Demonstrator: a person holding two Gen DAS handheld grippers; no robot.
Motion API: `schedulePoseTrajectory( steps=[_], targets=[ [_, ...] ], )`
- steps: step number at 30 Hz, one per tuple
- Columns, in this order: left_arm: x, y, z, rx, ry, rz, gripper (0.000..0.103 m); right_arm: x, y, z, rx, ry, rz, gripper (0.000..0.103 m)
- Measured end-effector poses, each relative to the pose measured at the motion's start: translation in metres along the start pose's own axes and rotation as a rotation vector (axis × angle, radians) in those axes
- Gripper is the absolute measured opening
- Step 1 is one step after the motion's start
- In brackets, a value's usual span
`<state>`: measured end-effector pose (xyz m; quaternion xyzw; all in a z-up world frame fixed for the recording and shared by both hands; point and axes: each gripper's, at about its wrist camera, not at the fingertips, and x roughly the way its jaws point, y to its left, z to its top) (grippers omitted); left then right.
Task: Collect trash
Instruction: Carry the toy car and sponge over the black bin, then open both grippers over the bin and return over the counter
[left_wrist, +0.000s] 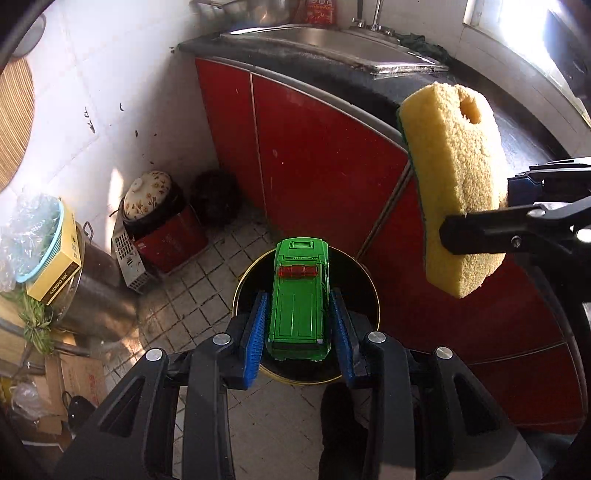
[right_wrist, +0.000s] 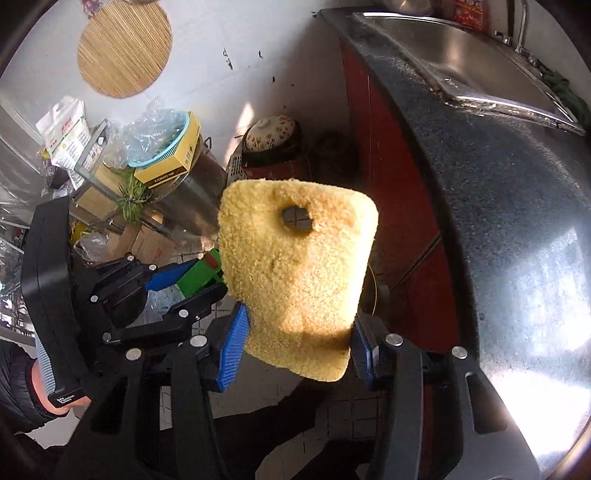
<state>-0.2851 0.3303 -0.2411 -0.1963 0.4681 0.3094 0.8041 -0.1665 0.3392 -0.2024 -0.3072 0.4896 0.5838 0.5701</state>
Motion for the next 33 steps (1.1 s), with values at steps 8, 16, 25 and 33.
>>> schedulePoseTrajectory(
  steps=[8,16,25,33],
  targets=[
    [0.044,0.018,-0.005,-0.021,0.054,-0.051,0.033,0.050,-0.002,0.015,0.020,0.081,-0.010,0.051],
    [0.054,0.025,-0.005,-0.031,0.078,-0.070,0.080,0.058,-0.011,0.023,0.039,0.074,-0.022,0.080],
    [0.043,0.022,-0.005,-0.051,0.077,-0.049,0.081,0.034,-0.016,0.015,0.055,0.045,-0.007,0.081],
    [0.002,-0.010,0.022,0.073,0.034,-0.040,0.085,-0.065,-0.037,-0.012,0.133,-0.118,-0.020,0.085]
  ],
)
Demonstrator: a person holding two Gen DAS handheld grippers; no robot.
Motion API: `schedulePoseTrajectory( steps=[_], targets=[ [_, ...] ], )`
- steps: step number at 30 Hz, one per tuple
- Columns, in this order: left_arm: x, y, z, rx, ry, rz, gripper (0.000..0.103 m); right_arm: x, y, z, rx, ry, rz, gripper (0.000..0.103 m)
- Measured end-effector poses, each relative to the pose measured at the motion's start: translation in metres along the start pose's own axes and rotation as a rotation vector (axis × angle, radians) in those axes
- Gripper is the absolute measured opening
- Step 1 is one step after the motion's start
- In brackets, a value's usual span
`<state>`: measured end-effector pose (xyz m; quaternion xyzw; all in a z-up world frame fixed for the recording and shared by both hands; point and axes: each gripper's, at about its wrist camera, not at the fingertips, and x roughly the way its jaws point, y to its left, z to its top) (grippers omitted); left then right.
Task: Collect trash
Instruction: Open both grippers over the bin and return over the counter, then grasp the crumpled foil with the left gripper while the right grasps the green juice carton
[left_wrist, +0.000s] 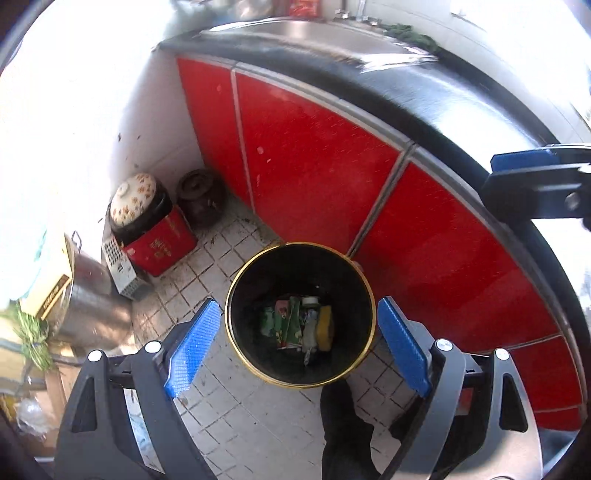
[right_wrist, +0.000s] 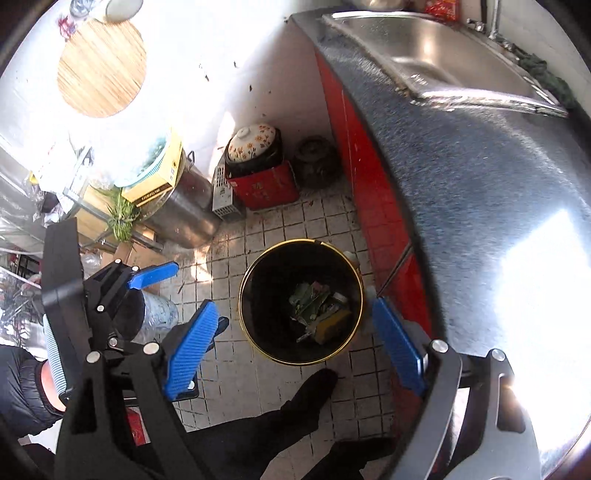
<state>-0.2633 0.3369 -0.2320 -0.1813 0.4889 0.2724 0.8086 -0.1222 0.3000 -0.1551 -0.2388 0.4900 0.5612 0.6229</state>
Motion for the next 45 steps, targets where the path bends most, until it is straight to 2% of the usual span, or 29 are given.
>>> schedulePoseTrajectory(
  steps=[2,4,7,10,16,21,25,28,32,37,45],
  targets=[
    [-0.018,-0.016,0.015,0.040,-0.022,-0.004,0.086,-0.039,-0.011,-0.008,0.026,-0.070,-0.041,0.088],
    [-0.039,-0.037,0.031,0.071,-0.064,-0.020,0.096,-0.083,-0.031,-0.020,0.072,-0.141,-0.091,0.092],
    [-0.065,-0.082,0.057,0.144,-0.112,-0.094,0.096,-0.145,-0.073,-0.046,0.171,-0.221,-0.189,0.094],
    [-0.083,-0.146,0.081,0.269,-0.152,-0.150,0.096,-0.200,-0.118,-0.083,0.300,-0.270,-0.317,0.095],
    [-0.106,-0.289,0.100,0.539,-0.211,-0.299,0.096,-0.295,-0.200,-0.185,0.597,-0.355,-0.527,0.095],
    [-0.126,-0.397,0.086,0.740,-0.250,-0.391,0.096,-0.348,-0.232,-0.268,0.785,-0.396,-0.648,0.095],
    [-0.129,-0.450,0.073,0.833,-0.253,-0.434,0.096,-0.371,-0.246,-0.313,0.881,-0.429,-0.679,0.095],
    [-0.126,-0.470,0.067,0.878,-0.243,-0.443,0.096,-0.380,-0.254,-0.331,0.916,-0.457,-0.678,0.095],
    [-0.115,-0.484,0.069,0.912,-0.233,-0.422,0.096,-0.380,-0.270,-0.335,0.934,-0.468,-0.660,0.095],
    [-0.090,-0.496,0.087,0.907,-0.226,-0.395,0.096,-0.370,-0.294,-0.327,0.924,-0.455,-0.634,0.095],
    [-0.020,-0.534,0.128,0.939,-0.214,-0.341,0.096,-0.335,-0.367,-0.311,0.972,-0.388,-0.554,0.095]
  ],
)
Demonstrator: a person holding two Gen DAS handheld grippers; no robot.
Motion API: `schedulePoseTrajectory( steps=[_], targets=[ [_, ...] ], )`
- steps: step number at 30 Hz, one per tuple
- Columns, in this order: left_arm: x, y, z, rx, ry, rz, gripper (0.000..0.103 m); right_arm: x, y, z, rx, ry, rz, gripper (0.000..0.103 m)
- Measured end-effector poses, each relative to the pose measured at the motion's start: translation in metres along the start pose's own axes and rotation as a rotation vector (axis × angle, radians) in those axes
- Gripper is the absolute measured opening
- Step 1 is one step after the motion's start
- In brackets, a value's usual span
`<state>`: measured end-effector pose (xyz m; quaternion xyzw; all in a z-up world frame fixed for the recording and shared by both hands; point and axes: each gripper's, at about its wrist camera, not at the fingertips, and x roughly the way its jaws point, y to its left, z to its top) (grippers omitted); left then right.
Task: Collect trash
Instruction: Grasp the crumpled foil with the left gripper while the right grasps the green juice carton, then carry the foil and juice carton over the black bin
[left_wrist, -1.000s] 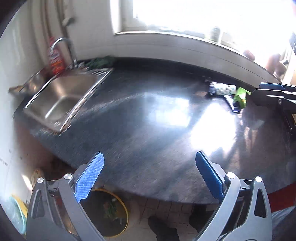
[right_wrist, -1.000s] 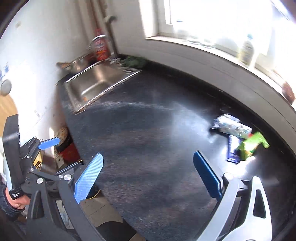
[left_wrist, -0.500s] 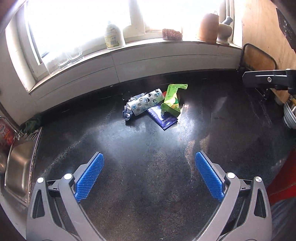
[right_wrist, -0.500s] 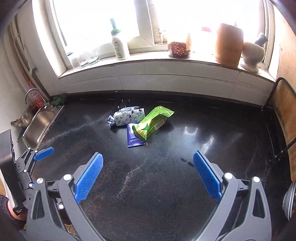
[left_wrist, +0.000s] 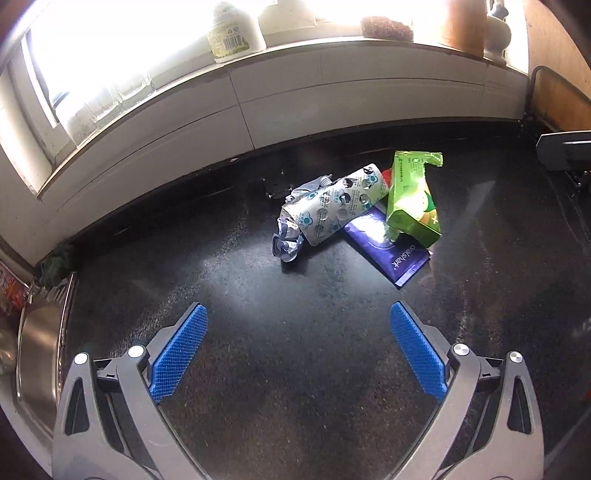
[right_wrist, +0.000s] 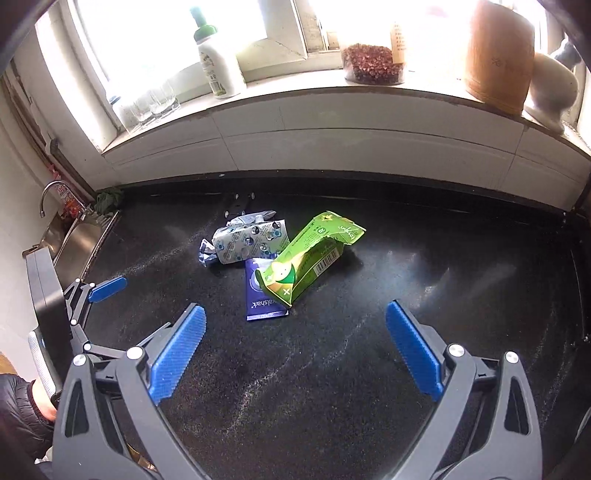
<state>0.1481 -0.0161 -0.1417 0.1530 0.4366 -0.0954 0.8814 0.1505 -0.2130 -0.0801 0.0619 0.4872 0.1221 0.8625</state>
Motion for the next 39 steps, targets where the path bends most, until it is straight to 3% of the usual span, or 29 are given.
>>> schedulePoseTrajectory(
  steps=[10,13,15,17,18,19,21,22,27,39],
  targets=[
    [0.090,0.028,0.031,0.042,0.032,-0.042,0.095,0.108,-0.015,0.037,0.089,0.164,-0.004,0.095],
    [0.111,0.029,0.036,0.075,0.050,-0.058,0.088,0.130,-0.017,0.042,0.108,0.206,0.006,0.093],
    [0.117,0.030,0.038,0.074,0.039,-0.088,0.082,0.138,-0.015,0.043,0.106,0.230,0.015,0.078],
    [0.119,0.031,0.043,0.055,0.034,-0.114,0.068,0.141,-0.014,0.043,0.103,0.247,0.023,0.062],
    [0.119,0.032,0.045,0.041,0.040,-0.132,0.055,0.140,-0.014,0.043,0.104,0.248,0.041,0.054],
    [0.119,0.032,0.046,0.027,0.047,-0.145,0.043,0.138,-0.014,0.043,0.100,0.247,0.043,0.050],
    [0.112,0.030,0.045,0.011,0.053,-0.160,0.029,0.129,-0.012,0.042,0.075,0.231,0.025,0.032],
    [0.107,0.028,0.044,0.009,0.051,-0.164,0.023,0.124,-0.013,0.041,0.066,0.225,0.026,0.030],
    [0.071,0.023,0.041,-0.008,0.035,-0.158,0.021,0.095,-0.013,0.036,0.032,0.180,0.012,0.025],
    [-0.024,0.015,0.020,-0.094,-0.028,-0.030,0.020,0.033,0.014,0.015,-0.096,0.079,-0.002,0.024]
  ],
)
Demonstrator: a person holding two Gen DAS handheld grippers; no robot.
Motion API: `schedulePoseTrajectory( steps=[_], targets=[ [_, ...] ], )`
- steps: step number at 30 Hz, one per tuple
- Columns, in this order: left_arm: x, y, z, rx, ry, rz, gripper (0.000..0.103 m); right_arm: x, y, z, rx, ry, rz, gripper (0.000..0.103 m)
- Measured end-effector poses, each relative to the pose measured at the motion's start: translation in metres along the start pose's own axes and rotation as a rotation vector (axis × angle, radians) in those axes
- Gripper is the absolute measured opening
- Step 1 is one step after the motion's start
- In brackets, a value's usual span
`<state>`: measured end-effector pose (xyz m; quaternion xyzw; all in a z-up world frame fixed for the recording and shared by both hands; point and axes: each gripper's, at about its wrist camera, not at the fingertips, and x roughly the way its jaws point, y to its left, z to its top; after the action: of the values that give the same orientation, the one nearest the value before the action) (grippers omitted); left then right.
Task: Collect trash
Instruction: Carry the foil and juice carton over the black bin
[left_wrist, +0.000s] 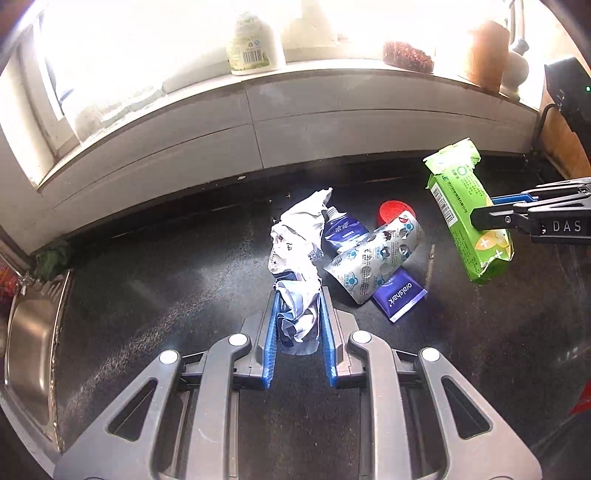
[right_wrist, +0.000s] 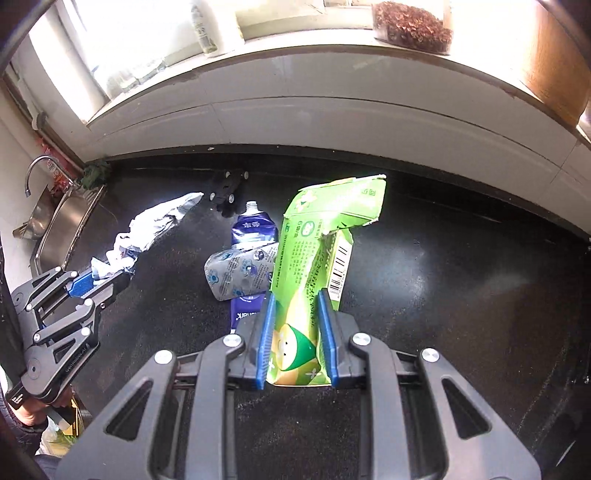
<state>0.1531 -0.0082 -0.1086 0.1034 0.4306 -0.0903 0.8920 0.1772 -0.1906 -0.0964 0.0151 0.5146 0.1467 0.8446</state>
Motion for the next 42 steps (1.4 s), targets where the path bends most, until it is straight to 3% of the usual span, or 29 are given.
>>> schedulePoseTrajectory(
  steps=[5,14,22,26,31,37,42],
  targets=[
    [-0.030,-0.003,-0.007,-0.060,-0.007,0.008,0.020,-0.018,0.013,-0.017,-0.032,-0.018,0.010,0.024],
    [-0.073,-0.016,-0.054,-0.087,-0.015,0.030,0.020,-0.037,0.036,-0.046,-0.082,-0.022,0.028,0.024],
    [-0.106,-0.001,-0.078,-0.152,-0.039,0.083,0.020,-0.045,0.080,-0.052,-0.187,-0.026,0.081,0.024],
    [-0.134,0.028,-0.105,-0.235,-0.048,0.157,0.020,-0.042,0.137,-0.055,-0.307,-0.017,0.158,0.024],
    [-0.171,0.075,-0.166,-0.372,-0.018,0.292,0.020,-0.035,0.237,-0.071,-0.502,0.021,0.300,0.024],
    [-0.216,0.129,-0.263,-0.594,0.056,0.437,0.020,-0.023,0.370,-0.122,-0.725,0.130,0.510,0.024],
    [-0.233,0.161,-0.347,-0.750,0.141,0.515,0.020,-0.008,0.463,-0.179,-0.887,0.226,0.609,0.024]
  ],
)
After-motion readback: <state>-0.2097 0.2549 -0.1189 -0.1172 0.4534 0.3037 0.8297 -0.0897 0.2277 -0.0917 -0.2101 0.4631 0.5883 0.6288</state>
